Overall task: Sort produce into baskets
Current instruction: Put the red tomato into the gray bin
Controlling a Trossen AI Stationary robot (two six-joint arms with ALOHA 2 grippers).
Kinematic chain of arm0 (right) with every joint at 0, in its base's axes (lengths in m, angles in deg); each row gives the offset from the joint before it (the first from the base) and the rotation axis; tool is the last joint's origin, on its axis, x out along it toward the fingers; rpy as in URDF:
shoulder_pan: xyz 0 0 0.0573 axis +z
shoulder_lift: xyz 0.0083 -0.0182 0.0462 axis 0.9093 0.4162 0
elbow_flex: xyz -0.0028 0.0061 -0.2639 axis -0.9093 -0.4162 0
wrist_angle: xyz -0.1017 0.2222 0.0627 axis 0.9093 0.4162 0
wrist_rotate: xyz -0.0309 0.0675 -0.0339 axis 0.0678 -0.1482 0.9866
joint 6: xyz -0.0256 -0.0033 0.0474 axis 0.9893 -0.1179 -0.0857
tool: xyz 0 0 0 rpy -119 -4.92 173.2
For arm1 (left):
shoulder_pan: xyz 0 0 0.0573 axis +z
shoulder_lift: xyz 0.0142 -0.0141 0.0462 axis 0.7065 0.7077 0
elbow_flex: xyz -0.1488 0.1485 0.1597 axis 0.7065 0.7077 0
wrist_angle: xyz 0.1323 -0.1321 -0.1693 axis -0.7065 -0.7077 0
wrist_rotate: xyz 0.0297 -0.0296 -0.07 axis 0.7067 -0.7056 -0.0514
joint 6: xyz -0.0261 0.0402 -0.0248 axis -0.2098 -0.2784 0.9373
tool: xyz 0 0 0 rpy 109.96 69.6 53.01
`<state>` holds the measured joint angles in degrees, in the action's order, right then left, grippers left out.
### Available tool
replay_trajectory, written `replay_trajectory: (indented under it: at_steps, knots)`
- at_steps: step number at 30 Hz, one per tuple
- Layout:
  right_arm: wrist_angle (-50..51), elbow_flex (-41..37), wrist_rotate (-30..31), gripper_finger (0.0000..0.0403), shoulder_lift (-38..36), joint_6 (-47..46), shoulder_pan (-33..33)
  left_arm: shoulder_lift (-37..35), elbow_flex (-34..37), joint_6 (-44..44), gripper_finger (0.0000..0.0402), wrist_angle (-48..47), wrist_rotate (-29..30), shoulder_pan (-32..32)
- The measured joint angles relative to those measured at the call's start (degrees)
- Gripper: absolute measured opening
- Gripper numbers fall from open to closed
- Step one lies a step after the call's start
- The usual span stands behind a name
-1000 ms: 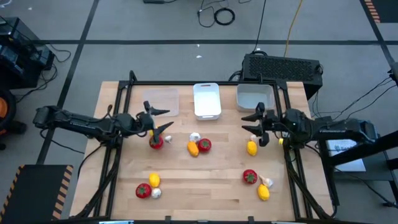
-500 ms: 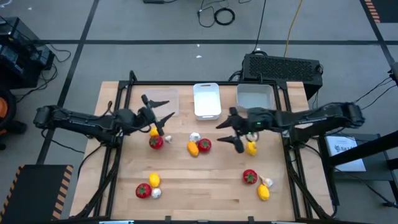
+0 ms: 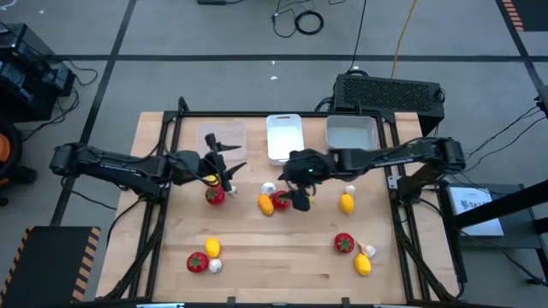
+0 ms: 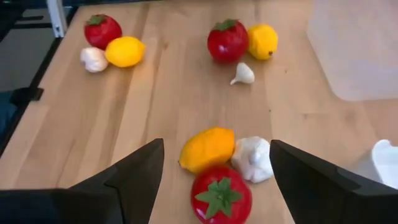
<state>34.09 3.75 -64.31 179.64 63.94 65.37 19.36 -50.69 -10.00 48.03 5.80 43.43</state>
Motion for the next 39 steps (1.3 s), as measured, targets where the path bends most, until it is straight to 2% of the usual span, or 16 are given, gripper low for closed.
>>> replay_trajectory:
  at_steps: [4, 10, 14, 19, 25, 29, 31, 34, 36, 39]
  knots:
    - [1.71, 2.20, -0.01, 0.0284, 4.07, -0.96, 0.02, 2.02, -0.02, -1.69, 0.0256, -0.84, -0.03, 0.31]
    - [10.62, 6.86, -0.04, 0.0285, 7.54, 3.36, 0.02, 5.30, -0.04, -1.22, 0.0256, 1.62, 0.00, 0.76]
    - [14.82, 9.14, -0.06, 0.0307, 9.60, 4.81, -0.28, 7.54, -0.06, -0.30, 0.0256, 2.31, 0.67, 0.74]
    - [16.56, 9.53, 0.00, 0.0351, 11.33, 7.80, -0.31, 9.36, -3.78, -0.27, 0.0256, 1.49, 6.06, 0.76]
    - [17.05, 9.55, 0.00, 0.0383, 11.30, 10.23, -0.30, 8.93, -10.72, 6.72, 0.0256, -10.47, 12.87, 1.63]
    - [17.66, 9.55, 0.02, 0.0386, 11.30, 9.51, -0.30, 7.23, -10.99, 9.95, 0.0256, -22.62, 13.74, 1.60]
    - [17.33, 9.55, 0.72, 0.0386, 12.01, 9.39, -0.24, 5.24, -10.82, 12.42, 0.0256, -30.56, 16.30, 1.43]
    - [17.56, 9.40, 3.37, 0.0386, 12.59, 9.27, -0.24, 0.79, -10.81, 15.65, 0.0256, -35.02, 17.86, 1.38]
    - [16.82, 9.59, 3.41, 0.0386, 13.34, 9.18, -0.24, -3.10, -9.79, 16.16, 0.0256, -34.95, 15.35, 1.04]
    - [18.26, 9.38, 3.40, 0.0386, 14.06, 9.06, -0.20, -8.88, -7.57, 14.51, 0.0256, -32.90, 8.51, 0.48]
